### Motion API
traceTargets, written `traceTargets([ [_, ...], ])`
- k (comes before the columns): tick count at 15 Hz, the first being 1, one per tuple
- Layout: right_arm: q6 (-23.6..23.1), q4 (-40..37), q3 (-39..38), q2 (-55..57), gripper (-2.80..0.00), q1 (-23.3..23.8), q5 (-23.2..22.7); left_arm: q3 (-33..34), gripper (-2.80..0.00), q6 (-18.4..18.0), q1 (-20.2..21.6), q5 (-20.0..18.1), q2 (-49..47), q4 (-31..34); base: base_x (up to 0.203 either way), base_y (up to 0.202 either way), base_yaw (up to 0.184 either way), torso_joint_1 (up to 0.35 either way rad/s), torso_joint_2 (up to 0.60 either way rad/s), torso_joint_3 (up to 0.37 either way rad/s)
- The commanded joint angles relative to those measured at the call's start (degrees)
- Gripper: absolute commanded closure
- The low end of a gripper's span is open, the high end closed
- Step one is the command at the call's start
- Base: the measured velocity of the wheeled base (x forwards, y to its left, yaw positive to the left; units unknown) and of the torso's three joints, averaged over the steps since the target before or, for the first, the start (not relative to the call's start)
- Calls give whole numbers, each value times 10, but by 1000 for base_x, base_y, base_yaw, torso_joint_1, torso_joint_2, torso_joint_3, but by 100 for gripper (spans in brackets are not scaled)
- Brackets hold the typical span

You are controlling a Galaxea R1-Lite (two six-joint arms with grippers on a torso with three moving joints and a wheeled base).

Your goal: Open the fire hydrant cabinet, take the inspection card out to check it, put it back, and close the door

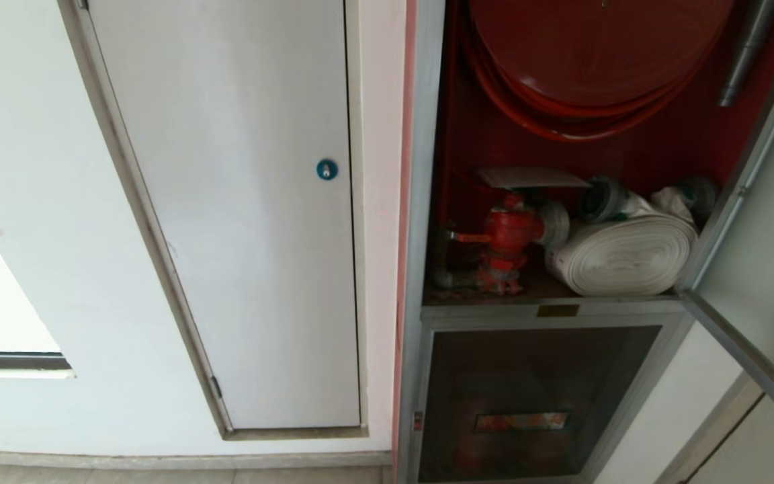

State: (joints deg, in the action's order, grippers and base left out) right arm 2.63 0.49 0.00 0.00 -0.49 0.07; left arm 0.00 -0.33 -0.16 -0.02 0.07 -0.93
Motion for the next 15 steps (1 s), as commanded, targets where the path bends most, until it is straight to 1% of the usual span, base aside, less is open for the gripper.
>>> traceTargets([
  [1, 0, 0, -2, 1, 0, 0, 0, 6, 0, 0, 0, 0, -1, 0, 196, 0, 0, 2, -2, 2],
  [15, 0, 0, -2, 1, 0, 0, 0, 6, 0, 0, 0, 0, -1, 0, 195, 0, 0, 4, 2, 2],
])
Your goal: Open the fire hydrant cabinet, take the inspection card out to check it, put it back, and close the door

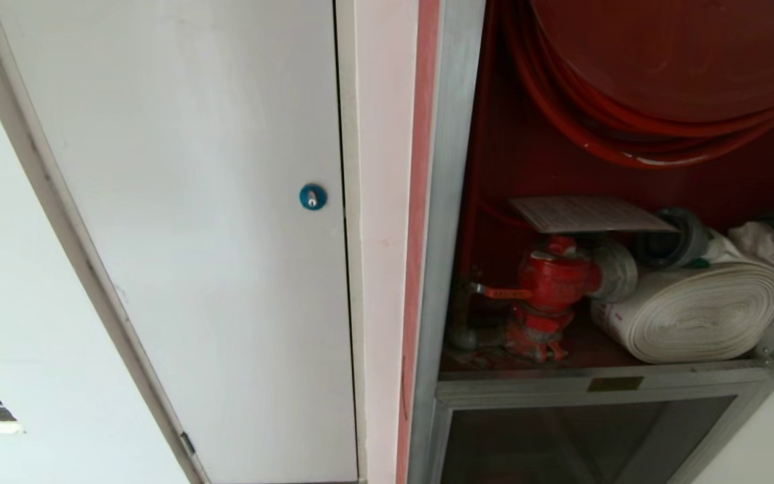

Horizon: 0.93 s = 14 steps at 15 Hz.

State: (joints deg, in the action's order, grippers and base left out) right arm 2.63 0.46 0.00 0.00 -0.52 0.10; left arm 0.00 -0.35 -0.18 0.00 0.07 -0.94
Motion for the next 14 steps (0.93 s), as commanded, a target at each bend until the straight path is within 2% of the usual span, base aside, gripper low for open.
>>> traceTargets([
  [1, 0, 1, -2, 1, 0, 0, 0, 6, 0, 0, 0, 0, -1, 0, 197, 0, 2, 2, 0, 2],
  [7, 2, 0, -2, 1, 0, 0, 0, 6, 0, 3, 0, 0, -1, 0, 186, 0, 0, 5, 4, 2],
  [14, 0, 0, -2, 1, 0, 0, 0, 6, 0, 3, 0, 0, -1, 0, 8, 0, 0, 2, 1, 0],
])
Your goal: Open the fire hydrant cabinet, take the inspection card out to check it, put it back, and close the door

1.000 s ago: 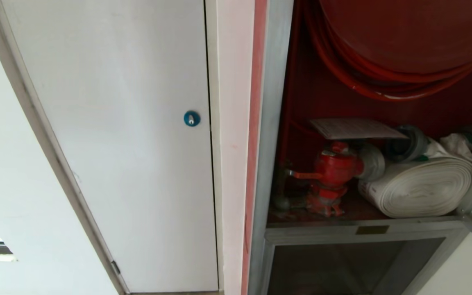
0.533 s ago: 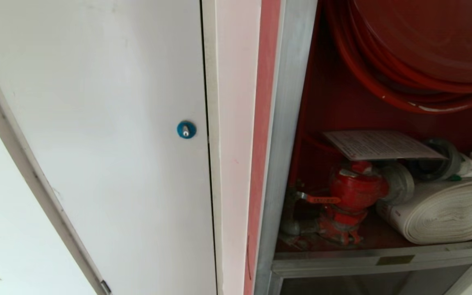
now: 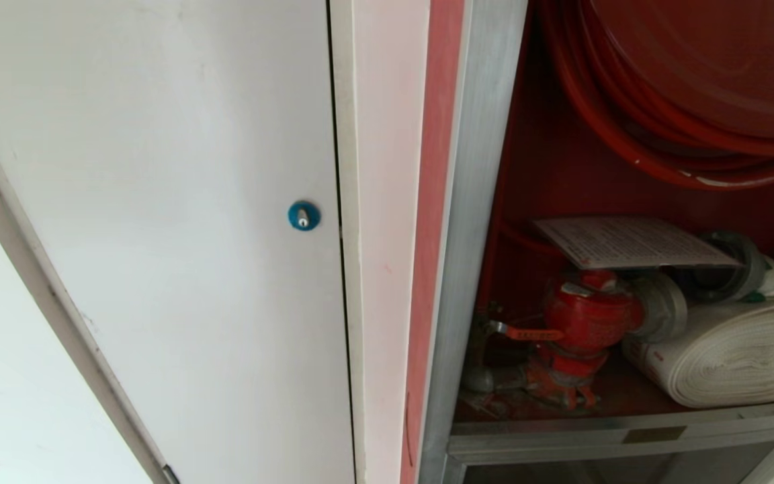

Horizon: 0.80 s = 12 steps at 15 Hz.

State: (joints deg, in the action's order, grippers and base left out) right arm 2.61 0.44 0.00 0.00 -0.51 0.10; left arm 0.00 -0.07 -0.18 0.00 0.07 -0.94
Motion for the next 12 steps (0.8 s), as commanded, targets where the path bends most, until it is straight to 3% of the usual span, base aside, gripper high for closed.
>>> traceTargets([
  [1, 0, 0, -2, 1, 0, 0, 0, 6, 0, 0, 0, 0, -1, 0, 0, 0, 0, 0, 0, 0],
  [7, -1, -6, 4, 1, 0, 2, 3, 6, 0, 0, 0, 0, -1, 0, 0, 0, 0, 0, 0, 0],
  [12, -20, -9, 129, 99, 0, 1, 19, 6, 0, 0, 0, 0, -1, 0, 0, 0, 0, 0, 0, 0],
])
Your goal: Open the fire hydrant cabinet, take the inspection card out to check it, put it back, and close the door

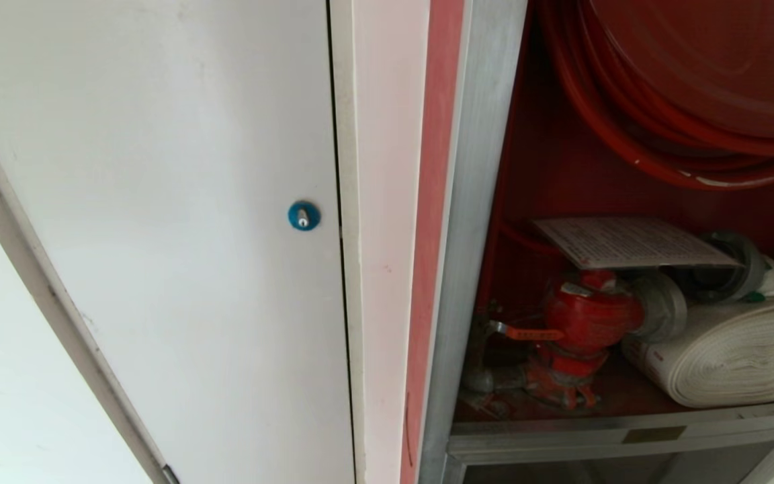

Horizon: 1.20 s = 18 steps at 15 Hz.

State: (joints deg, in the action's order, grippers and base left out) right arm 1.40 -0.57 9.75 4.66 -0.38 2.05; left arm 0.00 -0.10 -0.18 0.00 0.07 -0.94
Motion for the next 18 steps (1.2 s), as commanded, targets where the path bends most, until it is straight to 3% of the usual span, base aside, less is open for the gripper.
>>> traceTargets([
  [1, -44, 2, 56, 80, 0, -1, -4, 6, 0, 0, 0, 0, -1, 0, 0, 0, 0, 0, 0, 0],
  [6, -216, -1, 119, 210, 0, -19, -16, 6, 0, 0, 0, 0, -1, 0, 0, 0, 0, 0, 0, 0],
  [10, -420, -2, 169, 323, 0, -21, -12, 6, 0, 0, 0, 0, -1, 0, 0, 0, 0, 0, 0, 0],
  [12, -532, -3, 203, 366, 0, -22, 22, 6, 0, 0, 0, 0, -1, 0, 0, 0, 0, 0, 0, 0],
  [14, -574, -2, 217, 383, 0, -21, 45, 6, 0, 0, 0, 0, -1, 0, 0, 0, 0, 0, 0, 0],
  [16, -689, 1, 229, 427, 0, -20, 82, 6, 0, 0, 0, 0, -1, 0, 0, 0, 0, 0, 0, 0],
  [18, -734, 8, 234, 455, 0, -19, 96, 6, 0, 0, 0, 0, -1, 0, 0, 0, 0, 0, 0, 0],
])
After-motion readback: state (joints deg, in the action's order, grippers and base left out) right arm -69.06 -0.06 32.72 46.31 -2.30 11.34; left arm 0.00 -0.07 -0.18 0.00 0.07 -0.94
